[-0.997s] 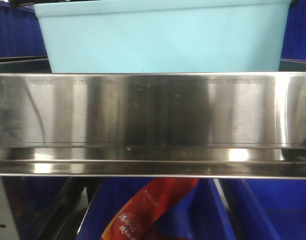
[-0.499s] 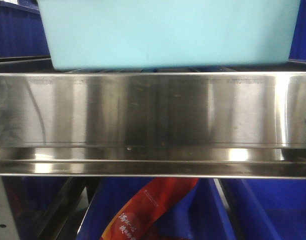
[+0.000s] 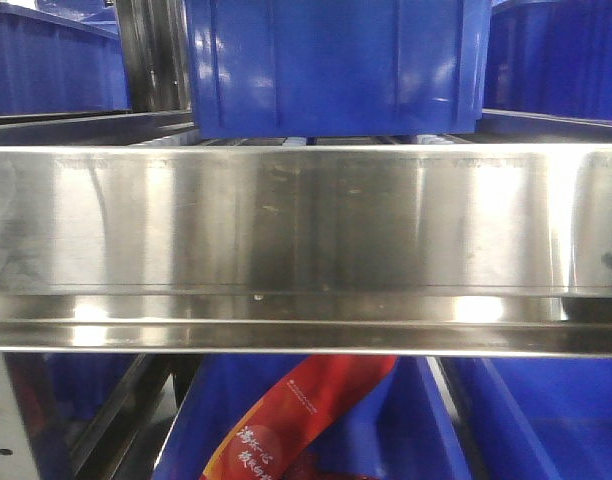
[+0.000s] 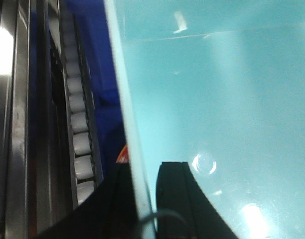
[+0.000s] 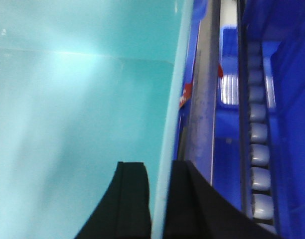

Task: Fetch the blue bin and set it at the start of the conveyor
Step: 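Hold the teal bin with both grippers and pull it back from the shelf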

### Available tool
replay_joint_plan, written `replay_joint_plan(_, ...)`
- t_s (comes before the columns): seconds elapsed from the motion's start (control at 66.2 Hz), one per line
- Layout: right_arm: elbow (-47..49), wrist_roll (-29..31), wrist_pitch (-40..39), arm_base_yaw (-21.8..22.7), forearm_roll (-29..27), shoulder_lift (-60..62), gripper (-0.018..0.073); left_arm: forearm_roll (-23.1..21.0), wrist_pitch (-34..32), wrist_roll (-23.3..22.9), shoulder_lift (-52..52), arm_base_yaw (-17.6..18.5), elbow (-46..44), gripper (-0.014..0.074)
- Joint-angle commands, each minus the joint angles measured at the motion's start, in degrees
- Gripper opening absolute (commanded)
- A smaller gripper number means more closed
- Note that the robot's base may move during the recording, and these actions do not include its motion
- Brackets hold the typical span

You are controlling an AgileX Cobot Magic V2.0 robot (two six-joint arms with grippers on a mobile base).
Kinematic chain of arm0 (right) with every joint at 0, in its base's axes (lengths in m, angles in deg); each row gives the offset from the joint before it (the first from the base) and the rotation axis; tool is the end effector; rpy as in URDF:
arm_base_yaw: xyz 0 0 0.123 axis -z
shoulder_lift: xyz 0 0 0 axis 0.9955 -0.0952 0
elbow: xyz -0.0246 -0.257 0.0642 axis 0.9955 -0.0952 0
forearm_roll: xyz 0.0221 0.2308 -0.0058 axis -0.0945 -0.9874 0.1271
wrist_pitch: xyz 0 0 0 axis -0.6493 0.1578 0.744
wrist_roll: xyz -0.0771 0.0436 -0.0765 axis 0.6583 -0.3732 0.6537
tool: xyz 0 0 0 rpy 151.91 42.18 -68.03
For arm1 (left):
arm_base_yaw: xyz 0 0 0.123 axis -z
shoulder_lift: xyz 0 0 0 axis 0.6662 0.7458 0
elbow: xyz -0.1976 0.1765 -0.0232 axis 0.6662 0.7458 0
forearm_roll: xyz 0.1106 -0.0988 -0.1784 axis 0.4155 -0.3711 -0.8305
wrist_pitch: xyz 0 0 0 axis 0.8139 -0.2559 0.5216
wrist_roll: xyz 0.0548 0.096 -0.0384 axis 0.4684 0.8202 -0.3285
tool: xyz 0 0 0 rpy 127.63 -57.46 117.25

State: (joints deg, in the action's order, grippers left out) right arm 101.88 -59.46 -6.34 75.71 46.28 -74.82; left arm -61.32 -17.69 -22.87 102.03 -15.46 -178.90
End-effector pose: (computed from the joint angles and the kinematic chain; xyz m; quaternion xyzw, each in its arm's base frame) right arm 0.2876 0.0489 0.4125 -0.0092 0.9097 0.0787 0.4077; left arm 0.2990 -0.1314 0.4132 0.0846 0.9081 -0.0805 0.4022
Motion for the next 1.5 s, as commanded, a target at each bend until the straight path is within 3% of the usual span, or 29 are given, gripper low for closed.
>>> replay_joint_plan(0.0,0.24,0.81,-1.66,0.21,0.65,1.11,-0.0153,0.32,-2.77,0.46,-2.23,0.92,-0.46,-0.0111)
replay_joint_plan(0.302,0.24,0.81,-2.12,0.21,0.65,0.74,-0.0153,3.76,-3.67,0.46,-2.67,0.92,-0.58,-0.0111)
replay_joint_plan(1.481,0.24,0.81,-2.91,0.21,0.65,0.74,-0.0153,4.12,-3.98,0.46,-2.67,0.92,-0.58,-0.0111)
